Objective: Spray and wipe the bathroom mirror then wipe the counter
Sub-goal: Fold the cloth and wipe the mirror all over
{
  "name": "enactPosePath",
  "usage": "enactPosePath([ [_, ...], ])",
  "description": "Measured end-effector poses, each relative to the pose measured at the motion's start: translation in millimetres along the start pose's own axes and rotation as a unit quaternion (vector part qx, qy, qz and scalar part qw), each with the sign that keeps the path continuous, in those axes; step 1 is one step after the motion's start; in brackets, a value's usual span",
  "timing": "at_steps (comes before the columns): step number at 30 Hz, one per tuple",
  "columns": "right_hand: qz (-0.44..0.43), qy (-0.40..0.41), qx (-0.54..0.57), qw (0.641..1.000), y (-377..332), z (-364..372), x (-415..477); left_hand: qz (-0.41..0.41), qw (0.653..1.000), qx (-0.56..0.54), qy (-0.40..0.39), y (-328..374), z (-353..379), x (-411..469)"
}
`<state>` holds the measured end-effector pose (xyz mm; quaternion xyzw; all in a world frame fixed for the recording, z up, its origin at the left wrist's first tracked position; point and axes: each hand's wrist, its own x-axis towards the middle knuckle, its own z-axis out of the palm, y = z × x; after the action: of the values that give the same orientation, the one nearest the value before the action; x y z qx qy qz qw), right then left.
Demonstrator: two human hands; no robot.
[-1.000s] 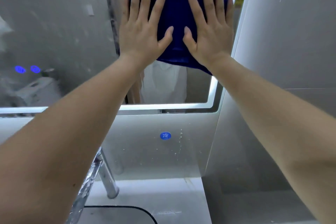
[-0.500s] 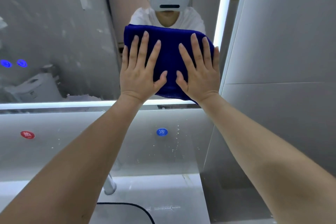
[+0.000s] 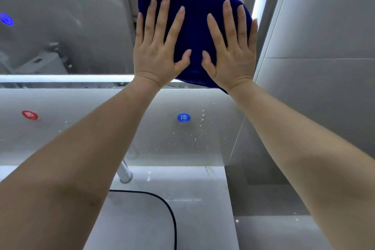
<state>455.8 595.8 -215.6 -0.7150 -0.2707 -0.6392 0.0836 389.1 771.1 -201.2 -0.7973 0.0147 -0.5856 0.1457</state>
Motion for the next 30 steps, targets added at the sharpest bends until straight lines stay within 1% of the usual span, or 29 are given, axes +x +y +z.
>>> enactPosePath([
  [6, 0.002, 0.019, 0.006, 1.000, -0.8, 0.6, 3.1, -0.019, 1.000, 0.011, 0.005, 4.4, -1.9, -2.2],
  [10, -0.007, -0.001, 0.012, 1.000, -3.3, 0.4, -11.5, -0.018, 1.000, 0.004, -0.003, 6.4, 3.6, -16.9],
  [15, -0.006, -0.029, 0.007, 1.000, -14.3, 6.6, -52.1, -0.008, 1.000, -0.001, -0.018, 11.4, 14.6, -54.6],
  [22, -0.016, -0.026, 0.013, 0.999, -18.6, 10.8, -66.2, -0.010, 1.000, 0.000, -0.010, 14.3, 22.0, -71.9],
  [28, 0.025, -0.049, 0.018, 0.998, -29.2, 5.1, -63.9, 0.011, 0.999, -0.016, -0.033, 9.8, 15.8, -69.9],
  [30, 0.026, -0.055, 0.024, 0.998, -36.7, 2.9, -59.2, 0.010, 0.999, -0.010, -0.036, 2.9, 13.6, -70.1],
])
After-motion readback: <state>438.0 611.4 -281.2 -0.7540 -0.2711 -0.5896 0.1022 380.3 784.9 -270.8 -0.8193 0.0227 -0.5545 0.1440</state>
